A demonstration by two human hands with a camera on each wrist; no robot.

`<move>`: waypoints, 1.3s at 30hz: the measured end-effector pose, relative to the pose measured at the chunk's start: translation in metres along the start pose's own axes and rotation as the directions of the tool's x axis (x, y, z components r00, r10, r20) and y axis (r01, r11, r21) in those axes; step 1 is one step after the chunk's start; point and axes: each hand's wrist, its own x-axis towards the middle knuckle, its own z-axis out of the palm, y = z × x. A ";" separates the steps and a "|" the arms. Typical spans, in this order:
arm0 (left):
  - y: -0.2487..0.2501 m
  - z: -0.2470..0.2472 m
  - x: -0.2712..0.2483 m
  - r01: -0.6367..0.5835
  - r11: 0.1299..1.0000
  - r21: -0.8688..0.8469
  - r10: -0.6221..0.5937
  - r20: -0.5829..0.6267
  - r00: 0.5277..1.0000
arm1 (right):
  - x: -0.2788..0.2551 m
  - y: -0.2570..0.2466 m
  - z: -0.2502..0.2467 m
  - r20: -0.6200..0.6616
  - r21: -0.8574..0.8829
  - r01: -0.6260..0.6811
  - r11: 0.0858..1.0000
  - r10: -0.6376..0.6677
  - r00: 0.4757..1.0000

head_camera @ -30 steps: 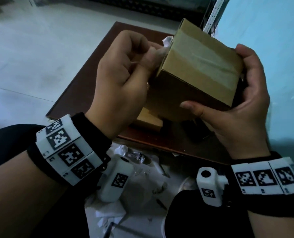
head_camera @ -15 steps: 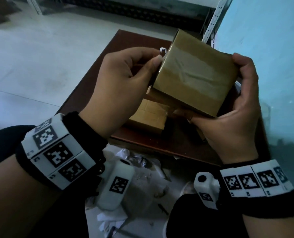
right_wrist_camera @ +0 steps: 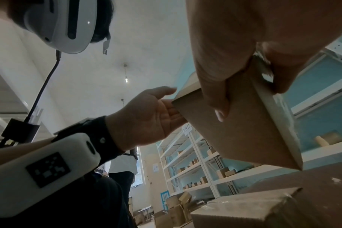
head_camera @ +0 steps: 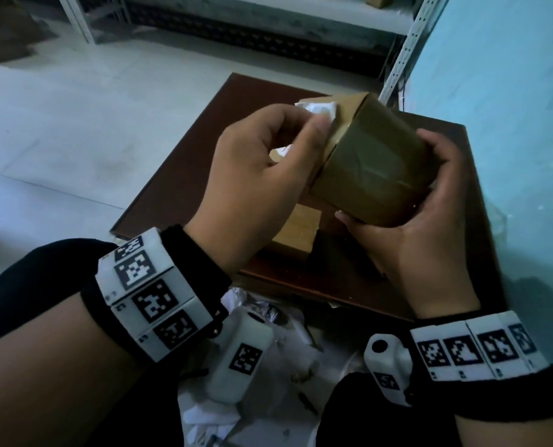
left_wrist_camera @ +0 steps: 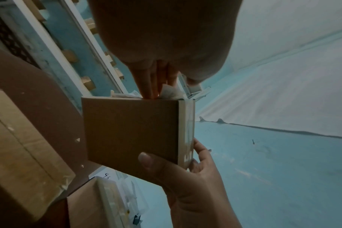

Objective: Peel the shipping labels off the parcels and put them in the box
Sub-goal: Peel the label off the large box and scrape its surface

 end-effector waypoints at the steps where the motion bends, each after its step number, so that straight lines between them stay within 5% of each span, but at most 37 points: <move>1: 0.000 0.000 0.001 -0.007 0.999 0.033 0.007 -0.001 1.000 | 0.000 -0.001 0.000 -0.015 -0.017 0.018 1.000 -0.018 1.000; 7: -0.003 -0.002 0.001 -0.018 0.999 0.043 0.019 -0.027 0.999 | -0.003 -0.005 -0.001 -0.063 -0.044 0.079 0.996 -0.081 0.995; 12: 0.010 -0.002 0.004 0.224 0.900 -0.374 -0.235 0.017 0.972 | -0.003 -0.003 0.000 -0.097 -0.024 0.086 0.996 -0.088 0.991; 17: 0.002 -0.007 0.002 0.138 0.984 -0.112 -0.134 0.038 0.990 | -0.007 -0.005 0.007 0.011 -0.089 0.201 0.976 -0.201 0.980; 21: -0.008 -0.007 0.004 0.049 0.999 -0.001 -0.049 0.022 0.999 | -0.013 -0.013 0.012 0.045 0.199 0.046 0.979 -0.056 0.997; 25: -0.014 -0.001 0.003 -0.114 0.991 0.065 0.112 0.024 0.993 | -0.001 -0.014 0.005 -0.051 0.480 -0.141 0.866 0.188 0.981; 29: -0.011 0.008 -0.001 -0.166 0.986 0.011 0.164 0.081 0.983 | 0.004 -0.008 -0.006 0.029 0.308 -0.271 0.912 0.275 0.961; 31: -0.004 0.010 -0.003 -0.098 0.992 -0.085 0.108 0.118 0.987 | 0.001 -0.008 -0.005 0.070 0.272 -0.313 0.910 0.306 0.950; 34: -0.002 0.013 -0.002 -0.029 0.995 -0.100 0.037 0.078 0.996 | -0.003 -0.006 -0.001 0.068 0.323 -0.367 0.872 0.366 0.928; 39: -0.013 0.016 0.003 -0.124 0.991 0.051 0.123 0.028 0.992 | -0.006 -0.013 0.007 0.020 0.444 -0.376 0.813 0.411 0.911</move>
